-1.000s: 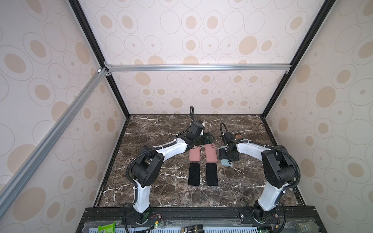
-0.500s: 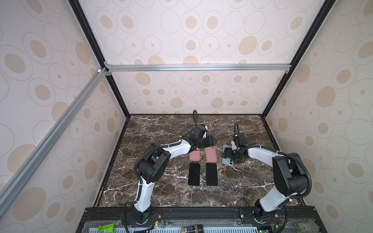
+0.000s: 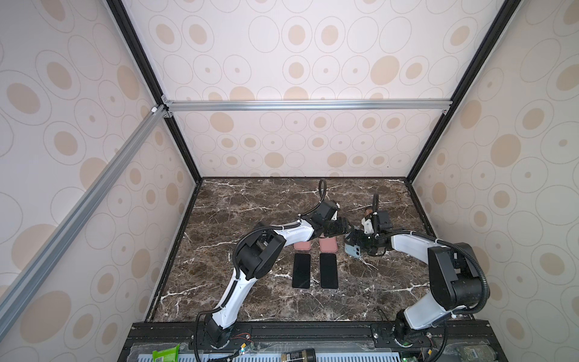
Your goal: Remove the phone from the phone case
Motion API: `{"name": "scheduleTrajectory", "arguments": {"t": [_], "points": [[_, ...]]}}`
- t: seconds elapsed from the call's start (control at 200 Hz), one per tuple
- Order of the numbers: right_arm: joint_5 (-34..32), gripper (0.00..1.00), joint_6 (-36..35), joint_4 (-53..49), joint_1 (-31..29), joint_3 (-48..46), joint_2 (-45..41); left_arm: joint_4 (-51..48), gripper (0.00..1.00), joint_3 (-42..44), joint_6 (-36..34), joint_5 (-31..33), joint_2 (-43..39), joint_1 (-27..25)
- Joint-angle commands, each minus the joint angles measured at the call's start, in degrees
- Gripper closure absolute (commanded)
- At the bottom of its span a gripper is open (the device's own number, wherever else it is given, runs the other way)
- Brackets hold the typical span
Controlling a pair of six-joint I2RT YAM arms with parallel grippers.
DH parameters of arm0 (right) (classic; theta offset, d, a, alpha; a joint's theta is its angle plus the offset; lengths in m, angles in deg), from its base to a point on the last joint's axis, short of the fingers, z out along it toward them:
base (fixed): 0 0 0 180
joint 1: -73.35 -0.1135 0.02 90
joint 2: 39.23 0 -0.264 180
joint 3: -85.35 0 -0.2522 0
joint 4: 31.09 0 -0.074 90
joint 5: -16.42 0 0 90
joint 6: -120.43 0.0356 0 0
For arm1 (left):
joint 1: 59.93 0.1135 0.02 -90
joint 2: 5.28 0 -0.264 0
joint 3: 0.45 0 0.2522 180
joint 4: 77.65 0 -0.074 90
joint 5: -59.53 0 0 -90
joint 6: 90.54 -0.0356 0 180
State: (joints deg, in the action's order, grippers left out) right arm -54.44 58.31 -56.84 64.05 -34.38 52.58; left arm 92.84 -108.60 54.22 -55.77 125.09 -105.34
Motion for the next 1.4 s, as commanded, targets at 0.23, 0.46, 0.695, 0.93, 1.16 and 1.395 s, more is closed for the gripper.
{"name": "scheduleTrajectory", "arguments": {"t": [0.23,0.46,0.695,0.93,1.16,1.395], "points": [[0.5,0.26,0.2,-4.3,0.0,-2.6,0.9,-4.5,0.49,-5.7,0.8,-1.3,4.0,-0.6],[0.6,0.26,0.1,-4.0,0.0,-2.8,0.9,-3.8,0.64,-8.0,2.0,-5.2,6.3,-0.9],[0.5,0.26,0.0,-3.8,0.0,-2.8,0.9,-4.3,0.73,-9.7,2.3,-6.1,7.8,-1.2],[0.3,0.25,-0.7,-3.4,0.0,-2.8,0.9,-5.6,0.85,-10.5,1.0,-6.0,8.2,-1.4],[-0.3,0.21,-1.6,-4.7,0.0,-1.6,-0.4,-3.5,0.98,-10.0,1.5,-6.5,7.0,-1.6],[-2.1,0.03,-3.0,-8.9,0.1,-1.0,-10.0,-0.5,1.00,-9.4,1.7,-7.0,3.2,-1.7]]}}
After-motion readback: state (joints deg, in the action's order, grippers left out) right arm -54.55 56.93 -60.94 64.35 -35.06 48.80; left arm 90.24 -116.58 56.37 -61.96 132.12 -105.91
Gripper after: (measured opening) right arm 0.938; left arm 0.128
